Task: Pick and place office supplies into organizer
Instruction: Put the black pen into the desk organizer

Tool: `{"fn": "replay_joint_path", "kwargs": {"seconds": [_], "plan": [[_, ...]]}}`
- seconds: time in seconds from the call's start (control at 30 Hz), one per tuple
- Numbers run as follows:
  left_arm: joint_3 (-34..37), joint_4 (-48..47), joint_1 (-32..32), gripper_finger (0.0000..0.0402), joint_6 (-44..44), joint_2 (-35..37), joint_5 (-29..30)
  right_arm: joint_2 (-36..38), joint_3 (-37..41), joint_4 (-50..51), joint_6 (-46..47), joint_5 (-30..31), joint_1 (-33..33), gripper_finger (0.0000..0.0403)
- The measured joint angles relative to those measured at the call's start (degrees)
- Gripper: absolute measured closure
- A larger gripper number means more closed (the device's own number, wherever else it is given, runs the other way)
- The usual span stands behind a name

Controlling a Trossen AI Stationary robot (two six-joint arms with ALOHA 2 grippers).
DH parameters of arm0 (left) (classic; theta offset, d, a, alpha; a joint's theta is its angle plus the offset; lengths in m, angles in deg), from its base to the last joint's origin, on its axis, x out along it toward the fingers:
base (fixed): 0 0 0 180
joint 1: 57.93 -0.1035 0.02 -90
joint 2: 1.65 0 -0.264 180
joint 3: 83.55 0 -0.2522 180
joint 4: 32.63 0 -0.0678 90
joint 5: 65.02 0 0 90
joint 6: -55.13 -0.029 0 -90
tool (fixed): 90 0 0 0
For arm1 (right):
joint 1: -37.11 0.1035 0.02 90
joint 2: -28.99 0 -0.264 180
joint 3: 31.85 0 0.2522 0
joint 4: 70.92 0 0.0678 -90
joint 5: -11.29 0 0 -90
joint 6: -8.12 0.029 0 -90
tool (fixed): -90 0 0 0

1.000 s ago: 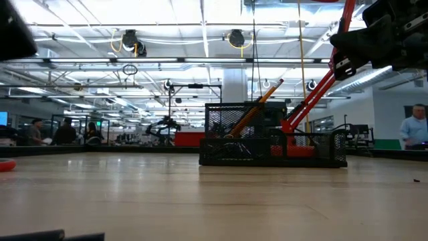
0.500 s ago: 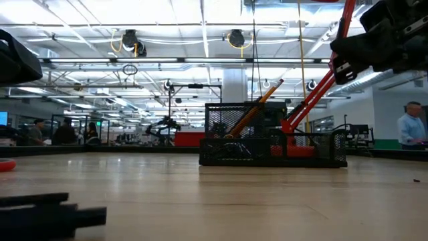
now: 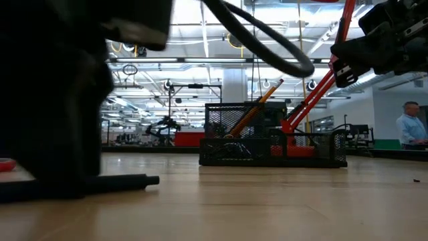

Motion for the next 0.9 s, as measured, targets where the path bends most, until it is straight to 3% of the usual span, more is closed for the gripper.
{"fn": "replay_joint_path", "kwargs": {"seconds": [0.33,0.63,0.77,0.9], "plan": [[0.0,1.4,-4.8,0.0149,-0.1,0.1,-7.4,0.0,0.0,0.1,0.0,0.0,0.0,0.0403],[0.0,2.0,-6.3,0.0151,4.1,0.1,-8.6,0.0,0.0,0.1,0.0,0.0,0.0,0.0403],[0.0,2.1,-6.2,0.0187,3.1,0.1,-8.5,0.0,0.0,0.1,0.0,0.0,0.0,0.0403],[0.1,1.7,-6.1,0.0261,3.2,0.1,-8.1,0.0,0.0,0.1,0.7,0.0,0.0,0.0403]]}}
